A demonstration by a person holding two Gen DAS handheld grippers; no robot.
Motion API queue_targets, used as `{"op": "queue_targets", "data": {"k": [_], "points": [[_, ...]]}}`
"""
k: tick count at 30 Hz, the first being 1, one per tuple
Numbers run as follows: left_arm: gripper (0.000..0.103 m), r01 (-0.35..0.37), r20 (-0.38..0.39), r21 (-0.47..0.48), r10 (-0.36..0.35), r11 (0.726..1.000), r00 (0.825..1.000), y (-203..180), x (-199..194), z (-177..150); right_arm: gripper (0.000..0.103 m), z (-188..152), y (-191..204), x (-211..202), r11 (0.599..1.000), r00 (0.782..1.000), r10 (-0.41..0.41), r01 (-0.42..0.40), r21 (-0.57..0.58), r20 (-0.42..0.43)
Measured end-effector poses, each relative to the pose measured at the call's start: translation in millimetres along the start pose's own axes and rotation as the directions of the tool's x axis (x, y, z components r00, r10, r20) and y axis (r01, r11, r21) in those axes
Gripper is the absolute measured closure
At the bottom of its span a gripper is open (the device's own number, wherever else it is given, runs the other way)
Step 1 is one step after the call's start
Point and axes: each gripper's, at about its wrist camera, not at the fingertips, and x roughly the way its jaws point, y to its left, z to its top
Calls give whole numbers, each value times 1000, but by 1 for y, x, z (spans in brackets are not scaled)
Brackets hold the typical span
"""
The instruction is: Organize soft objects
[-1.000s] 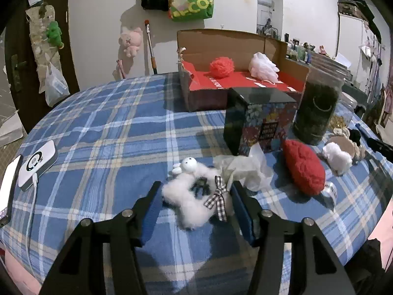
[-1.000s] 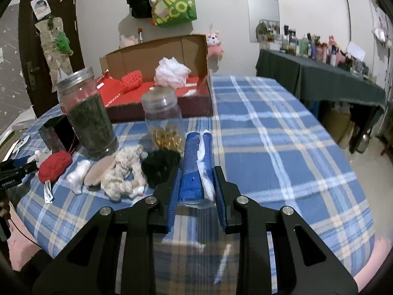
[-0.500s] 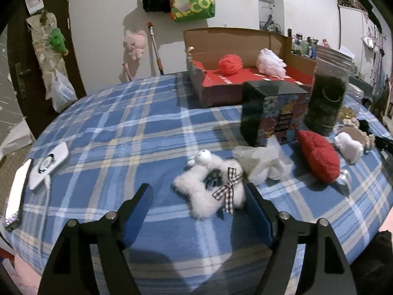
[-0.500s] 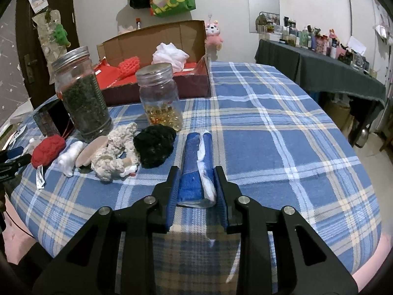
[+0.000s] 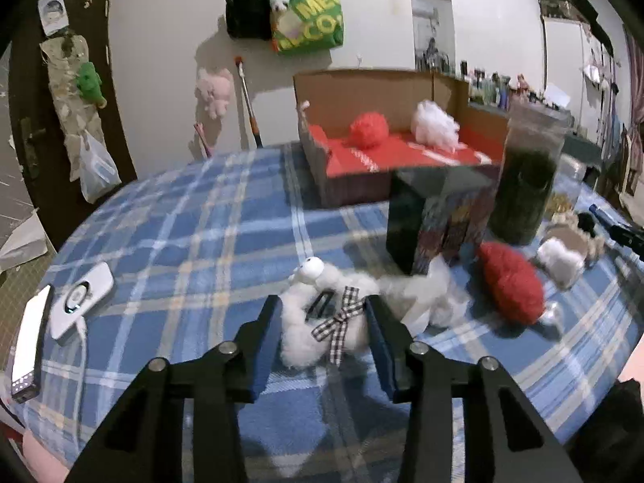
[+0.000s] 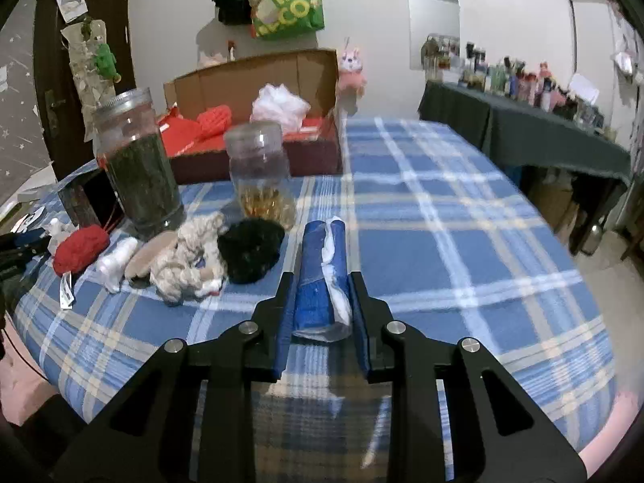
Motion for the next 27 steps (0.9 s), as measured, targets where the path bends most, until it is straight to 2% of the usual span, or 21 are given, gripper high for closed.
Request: {"op": "queue_targets", "data": {"k": [1,3,6,9,13,14,16,18,20,22,25,27], "points": [[63,13,15,4,-13,1000,1000,-3,-6,3,79,2,0,-4,1000,1000,6,-6,2,13],[92,36,35,1,-36,999,999,-8,-14,7,79,8,3,-11,999,999,38,-38,5,34],[92,109,46,-1,-109,994,993,-20,-21,14,79,13,12,-19,996,994,94,-94,-2,55],[92,126,56,35,-128,991,990,-33,-21,16,79,17,28,-22,990,988,136,-134,-36,73],[91,107,39,40,-109,993,993,-34,-20,12,79,19,40,-25,984,982,171,-167,-55,79],[90,101,30,34,-102,994,994,-32,-18,10,79,18,42,-25,983,981,176,-172,-58,78],[77,89,17,18,-89,996,996,-27,-16,6,79,17,42,-24,981,980,188,-185,-54,71],[53,69,14,5,-69,998,998,-23,-15,2,78,14,40,-20,979,978,203,-201,-42,54],[45,50,17,-1,-50,999,999,-19,-16,-2,78,10,38,-18,980,979,199,-198,-27,46],[41,42,8,-4,-42,999,999,-16,-14,-5,78,7,39,-17,980,979,200,-199,-29,37],[32,47,-4,-12,-47,999,999,-14,-11,-7,78,1,39,-16,986,986,165,-165,-37,25],[23,55,-4,-12,-55,998,998,-14,-12,-9,77,-2,37,-14,989,989,145,-144,-39,14]]}}
